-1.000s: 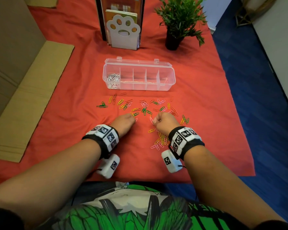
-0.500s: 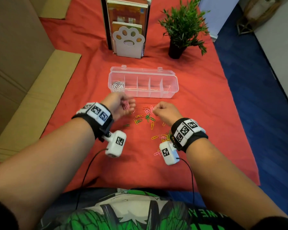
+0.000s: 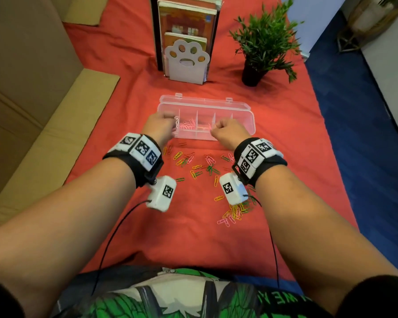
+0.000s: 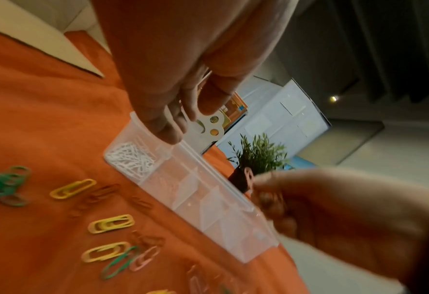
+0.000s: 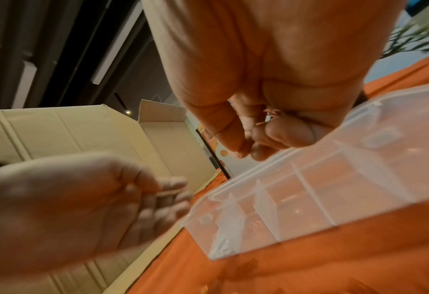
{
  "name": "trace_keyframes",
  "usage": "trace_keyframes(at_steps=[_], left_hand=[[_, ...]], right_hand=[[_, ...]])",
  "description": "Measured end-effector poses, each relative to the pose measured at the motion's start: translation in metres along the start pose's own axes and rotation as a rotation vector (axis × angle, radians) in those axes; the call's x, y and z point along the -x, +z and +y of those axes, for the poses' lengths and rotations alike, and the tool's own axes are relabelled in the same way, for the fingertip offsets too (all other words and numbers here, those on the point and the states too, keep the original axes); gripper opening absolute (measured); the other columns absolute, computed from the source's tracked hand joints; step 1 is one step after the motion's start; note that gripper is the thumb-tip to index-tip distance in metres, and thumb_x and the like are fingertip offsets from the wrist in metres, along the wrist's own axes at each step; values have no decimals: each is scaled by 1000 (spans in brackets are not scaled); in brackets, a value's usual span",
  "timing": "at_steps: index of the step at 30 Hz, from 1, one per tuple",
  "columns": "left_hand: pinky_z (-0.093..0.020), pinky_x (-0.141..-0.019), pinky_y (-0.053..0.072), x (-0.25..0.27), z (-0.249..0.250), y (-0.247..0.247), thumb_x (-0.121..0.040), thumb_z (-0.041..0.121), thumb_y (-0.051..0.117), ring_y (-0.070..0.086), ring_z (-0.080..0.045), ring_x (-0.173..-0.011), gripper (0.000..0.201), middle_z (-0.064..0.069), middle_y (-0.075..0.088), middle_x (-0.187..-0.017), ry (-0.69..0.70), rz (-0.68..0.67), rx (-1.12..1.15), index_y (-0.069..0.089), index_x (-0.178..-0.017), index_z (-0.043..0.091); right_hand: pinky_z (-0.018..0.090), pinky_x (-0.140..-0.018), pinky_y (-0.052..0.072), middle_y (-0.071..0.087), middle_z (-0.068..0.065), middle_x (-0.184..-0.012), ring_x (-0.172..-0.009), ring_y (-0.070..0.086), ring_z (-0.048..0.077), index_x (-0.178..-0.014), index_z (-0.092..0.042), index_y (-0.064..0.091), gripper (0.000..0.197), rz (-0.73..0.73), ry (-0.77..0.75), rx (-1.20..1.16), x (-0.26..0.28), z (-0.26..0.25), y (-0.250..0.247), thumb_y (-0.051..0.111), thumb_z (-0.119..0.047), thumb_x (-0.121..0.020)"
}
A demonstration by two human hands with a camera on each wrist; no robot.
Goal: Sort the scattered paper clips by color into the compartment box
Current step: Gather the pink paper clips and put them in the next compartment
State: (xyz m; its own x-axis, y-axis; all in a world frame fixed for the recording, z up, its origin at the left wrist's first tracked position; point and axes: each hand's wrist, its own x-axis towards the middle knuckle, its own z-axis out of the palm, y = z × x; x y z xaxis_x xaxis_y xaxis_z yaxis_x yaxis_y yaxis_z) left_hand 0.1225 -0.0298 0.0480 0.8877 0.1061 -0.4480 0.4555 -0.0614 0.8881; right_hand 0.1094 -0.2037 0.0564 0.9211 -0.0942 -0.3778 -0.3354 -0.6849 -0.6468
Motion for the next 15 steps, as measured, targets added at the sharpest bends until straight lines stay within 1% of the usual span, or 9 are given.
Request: trace_keyframes(at_steps=[3, 4, 5, 7, 9, 10, 11, 13, 15], left_hand=[[-32, -74, 43, 4, -32, -13, -82, 1, 49, 53, -17, -73, 22, -13, 68, -85, 57, 45, -136, 63, -84, 17], [-33, -76, 43, 6, -41, -16, -83, 1, 51, 52, -17, -77, 19, -15, 67, -86, 64, 44, -174, 63, -86, 16], [-33, -76, 44, 7, -48, -20, -84, 2, 53, 51, -17, -78, 17, -12, 65, -82, 77, 42, -217, 64, -87, 14], [-30, -74, 45, 11, -59, -26, -85, 2, 55, 54, -14, -73, 15, -3, 61, -77, 104, 36, -313, 66, -92, 10], [-22, -66, 44, 15, -67, -31, -84, 4, 57, 53, -11, -64, 16, 0, 62, -77, 129, 13, -402, 68, -94, 11], [-20, -61, 42, 17, -69, -33, -84, 5, 57, 52, -9, -63, 17, 0, 63, -79, 133, 1, -456, 69, -95, 10], [-17, -59, 41, 19, -72, -34, -84, 6, 58, 54, -10, -66, 17, -1, 64, -82, 136, -1, -502, 70, -96, 10], [-18, -66, 42, 22, -74, -34, -83, 7, 59, 62, -15, -78, 18, -4, 70, -89, 145, -5, -572, 71, -96, 12], [-18, -77, 43, 25, -73, -30, -82, 8, 60, 66, -20, -92, 19, -7, 73, -98, 168, -34, -642, 72, -97, 12]], right_hand=[[28, -62, 44, 47, -3, -61, -61, 47, 16, -61, -21, 42, 27, 37, -9, -36, -20, -23, 6, 46, -16, -87], [32, -67, 49, 48, -1, -61, -61, 49, 18, -61, -21, 43, 25, 37, 4, -75, -27, -32, 10, 45, -14, -85], [38, -74, 53, 49, 1, -62, -62, 52, 21, -62, -20, 44, 25, 28, 15, -134, -33, -39, 14, 43, -10, -85], [45, -86, 52, 50, 3, -64, -72, 56, 25, -68, -16, 49, 25, -29, 27, -210, -43, -51, 22, 39, -2, -86], [44, -94, 49, 49, -3, -71, -88, 54, 24, -93, -11, 59, 22, -115, 15, -192, -45, -58, 24, 40, 0, -88], [44, -96, 50, 49, -5, -75, -92, 52, 23, -112, -9, 59, 30, -135, 5, -189, -47, -59, 24, 43, -1, -88], [44, -96, 50, 50, -6, -79, -93, 52, 21, -122, -8, 57, 37, -126, -11, -185, -48, -58, 22, 45, -3, -87], [43, -93, 52, 56, 0, -88, -90, 54, 21, -118, -8, 61, 35, -33, -31, -179, -45, -54, 17, 46, -3, -86], [42, -81, 55, 60, 5, -87, -82, 59, 23, -89, -14, 65, 29, 36, -24, -227, -33, -47, 13, 42, 4, -84]])
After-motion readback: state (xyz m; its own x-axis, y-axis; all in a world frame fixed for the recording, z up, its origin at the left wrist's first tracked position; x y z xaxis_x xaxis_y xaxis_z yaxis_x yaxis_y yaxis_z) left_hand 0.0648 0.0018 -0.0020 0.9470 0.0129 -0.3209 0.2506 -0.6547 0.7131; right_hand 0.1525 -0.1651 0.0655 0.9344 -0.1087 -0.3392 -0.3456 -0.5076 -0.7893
